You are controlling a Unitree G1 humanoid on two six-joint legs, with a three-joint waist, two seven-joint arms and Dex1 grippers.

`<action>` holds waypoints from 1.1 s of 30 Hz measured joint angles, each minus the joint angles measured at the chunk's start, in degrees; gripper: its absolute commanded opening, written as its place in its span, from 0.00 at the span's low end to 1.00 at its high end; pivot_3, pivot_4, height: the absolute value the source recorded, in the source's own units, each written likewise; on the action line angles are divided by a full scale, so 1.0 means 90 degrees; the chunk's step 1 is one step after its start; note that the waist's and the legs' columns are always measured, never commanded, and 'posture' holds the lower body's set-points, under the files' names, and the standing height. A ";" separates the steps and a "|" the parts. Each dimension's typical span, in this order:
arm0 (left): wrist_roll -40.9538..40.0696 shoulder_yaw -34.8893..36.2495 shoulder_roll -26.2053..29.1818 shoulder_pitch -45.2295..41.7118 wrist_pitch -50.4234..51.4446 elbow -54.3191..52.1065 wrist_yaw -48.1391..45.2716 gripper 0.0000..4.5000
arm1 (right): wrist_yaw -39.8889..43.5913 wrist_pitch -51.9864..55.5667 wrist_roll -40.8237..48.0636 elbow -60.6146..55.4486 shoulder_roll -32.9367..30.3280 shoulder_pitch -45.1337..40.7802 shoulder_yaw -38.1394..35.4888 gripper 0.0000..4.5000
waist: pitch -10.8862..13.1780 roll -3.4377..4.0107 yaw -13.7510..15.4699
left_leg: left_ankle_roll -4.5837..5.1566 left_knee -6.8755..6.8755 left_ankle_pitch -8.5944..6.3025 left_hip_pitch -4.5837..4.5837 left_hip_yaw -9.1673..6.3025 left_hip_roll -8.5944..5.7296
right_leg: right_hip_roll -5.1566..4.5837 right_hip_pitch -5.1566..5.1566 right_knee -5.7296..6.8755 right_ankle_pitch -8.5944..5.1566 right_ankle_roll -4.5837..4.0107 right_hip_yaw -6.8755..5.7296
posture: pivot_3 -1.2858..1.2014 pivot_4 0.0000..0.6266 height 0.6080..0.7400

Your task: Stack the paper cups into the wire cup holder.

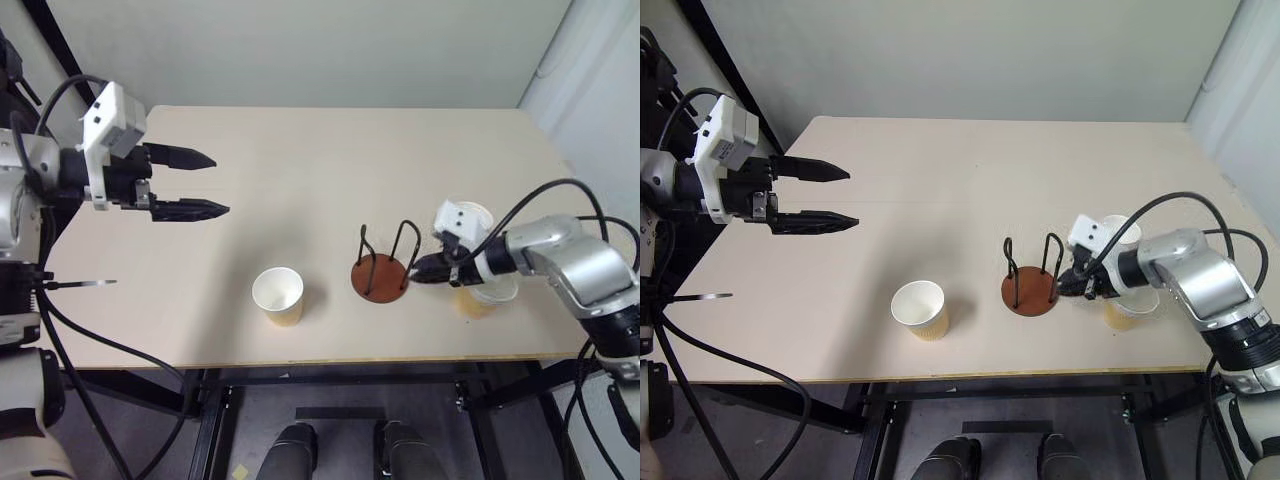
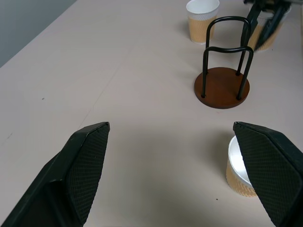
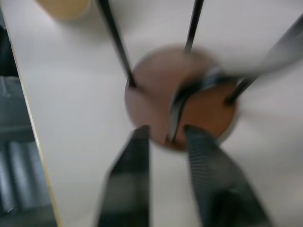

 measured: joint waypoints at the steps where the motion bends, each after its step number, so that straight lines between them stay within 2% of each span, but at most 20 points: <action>1: 0.0000 0.0000 -0.0001 0.0000 0.0000 0.0000 0.0002 1.00 | 0.0006 0.0000 -0.0001 -0.0005 0.0002 -0.0002 -0.0002 0.58 | 0.0000 0.0000 0.0000 | 0.0000 -0.0001 0.0000 0.0000 0.0000 0.0001 | 0.0001 0.0000 0.0000 0.0000 0.0000 -0.0001 | 0.52 0.24 1.00; 3: 0.0000 0.0000 -0.0006 0.0000 0.0000 0.0000 0.0008 1.00 | -0.0016 -0.0006 -0.0029 -0.0005 0.0003 -0.0008 -0.0002 0.73 | 0.0000 -0.0001 0.0000 | 0.0000 -0.0001 -0.0001 0.0001 -0.0001 0.0006 | 0.0005 0.0000 0.0000 0.0000 0.0001 -0.0002 | 0.52 0.24 1.00; 9: -0.0001 0.0000 -0.0063 0.0000 -0.0005 -0.0001 0.0024 1.00 | -0.0053 0.0443 0.0160 -0.0028 0.0097 -0.0267 -0.0229 0.73 | 0.0000 0.0000 -0.0003 | -0.0001 -0.0001 -0.0001 -0.0001 -0.0001 0.0016 | 0.0016 -0.0003 0.0001 0.0000 0.0001 -0.0001 | 0.52 0.24 1.00; 15: -0.0009 0.0004 -0.0073 0.0001 -0.0003 0.0020 0.0040 1.00 | 0.0623 0.0547 0.0583 -0.0306 -0.0904 -0.0497 -0.0816 0.73 | -0.0001 -0.0002 0.0042 | -0.0013 -0.0001 -0.0010 -0.0010 -0.0001 0.0019 | 0.0020 -0.0004 -0.0007 -0.0010 -0.0005 0.0000 | 0.52 0.24 1.00; 18: -0.0012 0.0004 -0.0090 0.0001 -0.0004 0.0024 0.0055 1.00 | 0.0824 0.0064 0.0387 0.0013 -0.1157 -0.0809 -0.0825 0.73 | -0.0001 -0.0002 0.0028 | -0.0013 -0.0001 -0.0011 -0.0006 -0.0002 0.0024 | 0.0023 -0.0005 -0.0004 -0.0009 -0.0006 0.0000 | 0.52 0.24 1.00; 22: -0.0012 0.0002 -0.0148 -0.0048 -0.0012 0.0075 0.0063 1.00 | 0.0862 -0.0873 -0.0354 0.0926 -0.1219 -0.1439 -0.0700 0.73 | -0.0001 -0.0002 0.0010 | -0.0012 -0.0001 -0.0010 0.0006 -0.0002 0.0041 | 0.0036 -0.0005 0.0004 -0.0005 -0.0010 0.0000 | 0.52 0.24 1.00; 33: -0.0017 -0.0016 -0.0222 -0.0162 -0.0086 0.0153 -0.0026 1.00 | 0.1365 -0.3391 -0.2218 0.3631 -0.0472 -0.2405 0.0287 0.73 | 0.0001 0.0001 -0.0012 | -0.0009 -0.0004 -0.0014 0.0003 -0.0002 0.0053 | 0.0045 -0.0012 0.0002 -0.0001 -0.0012 -0.0001 | 0.52 0.24 1.00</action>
